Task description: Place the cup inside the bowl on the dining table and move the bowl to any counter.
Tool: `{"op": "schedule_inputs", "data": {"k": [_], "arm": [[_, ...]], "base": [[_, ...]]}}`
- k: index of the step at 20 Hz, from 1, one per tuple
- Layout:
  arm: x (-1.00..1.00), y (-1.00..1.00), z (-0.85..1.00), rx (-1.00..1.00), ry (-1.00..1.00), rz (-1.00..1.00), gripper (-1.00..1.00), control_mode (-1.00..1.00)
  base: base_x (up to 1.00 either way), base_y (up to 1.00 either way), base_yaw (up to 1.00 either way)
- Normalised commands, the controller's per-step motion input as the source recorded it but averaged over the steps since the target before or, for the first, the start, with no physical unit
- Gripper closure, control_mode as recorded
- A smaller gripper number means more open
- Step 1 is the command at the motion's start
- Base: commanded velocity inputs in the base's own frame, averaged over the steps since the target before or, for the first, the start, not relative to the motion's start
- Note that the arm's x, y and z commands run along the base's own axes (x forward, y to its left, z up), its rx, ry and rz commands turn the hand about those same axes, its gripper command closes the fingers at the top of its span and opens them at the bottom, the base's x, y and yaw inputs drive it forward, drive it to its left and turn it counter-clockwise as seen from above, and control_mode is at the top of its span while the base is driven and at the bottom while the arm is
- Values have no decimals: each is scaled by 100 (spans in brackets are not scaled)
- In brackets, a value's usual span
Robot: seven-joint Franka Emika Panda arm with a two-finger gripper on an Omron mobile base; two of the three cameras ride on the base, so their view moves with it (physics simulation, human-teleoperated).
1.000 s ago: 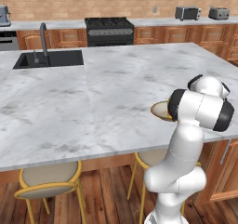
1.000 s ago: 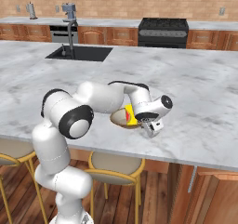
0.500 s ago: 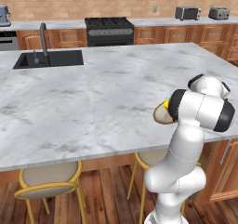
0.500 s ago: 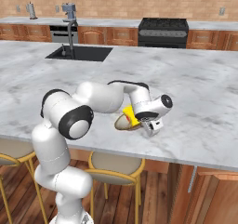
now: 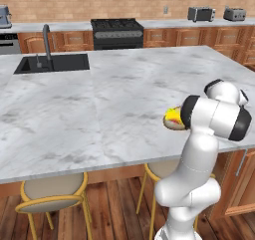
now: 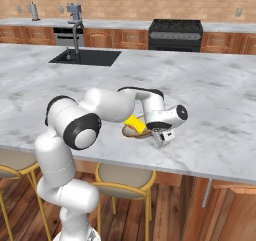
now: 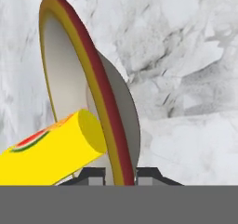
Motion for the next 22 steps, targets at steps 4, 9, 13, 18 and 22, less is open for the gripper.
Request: {"op": "schedule_inputs", "data": {"k": [4,9,13,18,22], "arm": [[3,0,6,10,0,0,100,-100],[3,0,10,9,0,0,100,-100],[3,0,16,9,0,0,100,-100],[1,0,26,9,0,0,100,-100],[0,0,40,4,0,0,100,-100]], "base": [[0,0,0],[0,0,0],[0,0,0],[0,0,0],[0,0,0]]}}
